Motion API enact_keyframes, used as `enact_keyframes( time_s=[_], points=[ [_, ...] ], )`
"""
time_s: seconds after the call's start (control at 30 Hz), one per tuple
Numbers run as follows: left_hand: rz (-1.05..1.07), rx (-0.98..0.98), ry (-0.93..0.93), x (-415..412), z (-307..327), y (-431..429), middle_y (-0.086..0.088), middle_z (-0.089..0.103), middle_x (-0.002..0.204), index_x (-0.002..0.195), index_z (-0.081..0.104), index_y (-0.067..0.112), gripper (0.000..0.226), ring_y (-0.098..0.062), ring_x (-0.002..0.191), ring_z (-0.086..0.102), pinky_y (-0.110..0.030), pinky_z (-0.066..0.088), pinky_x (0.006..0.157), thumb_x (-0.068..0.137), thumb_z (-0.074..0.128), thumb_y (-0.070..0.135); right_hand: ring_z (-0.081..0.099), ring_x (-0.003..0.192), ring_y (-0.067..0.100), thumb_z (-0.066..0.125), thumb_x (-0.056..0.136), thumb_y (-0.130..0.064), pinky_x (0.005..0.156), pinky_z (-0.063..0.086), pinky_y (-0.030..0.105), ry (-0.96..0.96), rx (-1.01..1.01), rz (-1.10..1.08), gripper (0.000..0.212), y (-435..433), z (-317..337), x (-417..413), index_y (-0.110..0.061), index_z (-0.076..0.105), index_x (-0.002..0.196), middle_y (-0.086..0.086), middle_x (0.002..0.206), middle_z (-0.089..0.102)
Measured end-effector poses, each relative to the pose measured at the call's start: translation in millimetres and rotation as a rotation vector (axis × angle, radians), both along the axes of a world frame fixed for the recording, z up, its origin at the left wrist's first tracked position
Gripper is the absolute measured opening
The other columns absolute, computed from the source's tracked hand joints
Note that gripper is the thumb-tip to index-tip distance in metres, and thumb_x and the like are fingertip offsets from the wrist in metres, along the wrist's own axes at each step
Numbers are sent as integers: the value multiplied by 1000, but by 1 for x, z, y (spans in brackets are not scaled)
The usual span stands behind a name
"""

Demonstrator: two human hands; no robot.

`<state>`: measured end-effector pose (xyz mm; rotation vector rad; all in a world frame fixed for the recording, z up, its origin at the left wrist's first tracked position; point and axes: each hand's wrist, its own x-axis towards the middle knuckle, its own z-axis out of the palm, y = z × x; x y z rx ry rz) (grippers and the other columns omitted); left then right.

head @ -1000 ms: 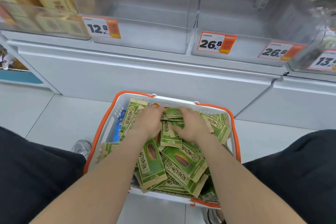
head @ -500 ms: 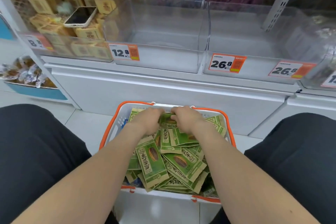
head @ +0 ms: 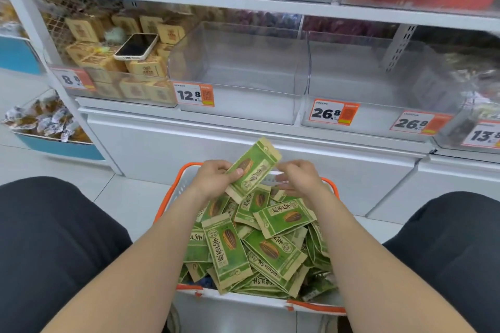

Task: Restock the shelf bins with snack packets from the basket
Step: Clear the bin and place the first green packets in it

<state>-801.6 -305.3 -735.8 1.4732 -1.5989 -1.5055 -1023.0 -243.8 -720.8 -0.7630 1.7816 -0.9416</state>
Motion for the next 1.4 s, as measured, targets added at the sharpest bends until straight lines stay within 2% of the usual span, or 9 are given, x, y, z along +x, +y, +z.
enact_keyframes(
  time_s=[0.13, 0.3, 0.4, 0.57, 0.77, 0.93, 1.1, 1.27, 1.4],
  points=[
    [-197, 196, 18, -13, -1, 0, -5, 80, 100, 103, 70, 13, 17, -21, 93, 77, -38, 60, 84, 93, 80, 22, 78, 90, 25, 67, 101, -23, 89, 62, 49, -124, -123, 87, 20, 4, -1, 14, -16, 67, 119, 7, 101, 80],
    [-118, 39, -112, -13, 0, -1, -1, 78, 102, 104, 78, 19, 15, -15, 96, 73, -20, 50, 67, 90, 75, 16, 76, 78, 26, 75, 95, -23, 76, 62, 42, 249, -282, 84, 16, -3, -4, 15, -34, 69, 106, 8, 85, 77],
    [-30, 36, 60, -14, 2, -3, -1, 80, 103, 112, 75, 23, 23, -20, 99, 76, -31, 57, 81, 90, 72, 29, 75, 76, 21, 79, 92, -25, 75, 60, 33, 289, -324, 78, 18, -7, -6, 23, -30, 74, 109, 3, 81, 76],
    [65, -29, 284, -20, 7, -8, -9, 79, 107, 119, 73, 18, 30, -31, 101, 76, -57, 60, 92, 104, 61, 42, 79, 84, 25, 74, 96, -23, 82, 63, 53, -28, -418, -1, 26, -21, -8, 39, -14, 70, 121, 7, 90, 80],
    [301, -184, 425, -21, 41, -22, -11, 79, 99, 110, 72, 11, 31, -29, 92, 76, -50, 61, 87, 110, 52, 34, 72, 93, 7, 57, 105, -33, 81, 59, 34, 281, -667, 71, 36, -33, 22, 67, -23, 61, 140, -8, 108, 76],
    [300, -518, 68, -13, 91, -47, -10, 70, 86, 90, 64, 10, 44, -30, 83, 63, -42, 45, 70, 113, 35, 35, 69, 71, 9, 60, 103, -26, 71, 58, 38, 343, -744, -33, 27, -54, 60, 84, -24, 65, 130, -8, 82, 77],
    [102, -712, -286, -3, 146, -87, -12, 70, 91, 83, 60, 15, 48, -36, 91, 63, -40, 45, 78, 114, 28, 34, 75, 86, 19, 57, 96, -51, 83, 61, 49, 68, -664, -31, 39, -96, 111, 86, -18, 73, 109, 1, 93, 79],
    [-19, -858, -558, 9, 178, -126, -13, 63, 85, 72, 51, 17, 47, -39, 89, 59, -42, 42, 75, 112, 31, 29, 57, 62, 28, 44, 107, -42, 57, 51, 39, 323, -606, -82, 47, -142, 147, 78, -17, 56, 69, 1, 64, 60],
    [-45, -822, -676, 17, 167, -147, -16, 70, 107, 100, 67, 12, 30, -43, 107, 63, -45, 51, 86, 104, 40, 25, 62, 70, 34, 51, 102, -46, 48, 49, 39, 167, -481, -201, 42, -200, 151, 69, -10, 55, 79, 8, 78, 63]
  ],
)
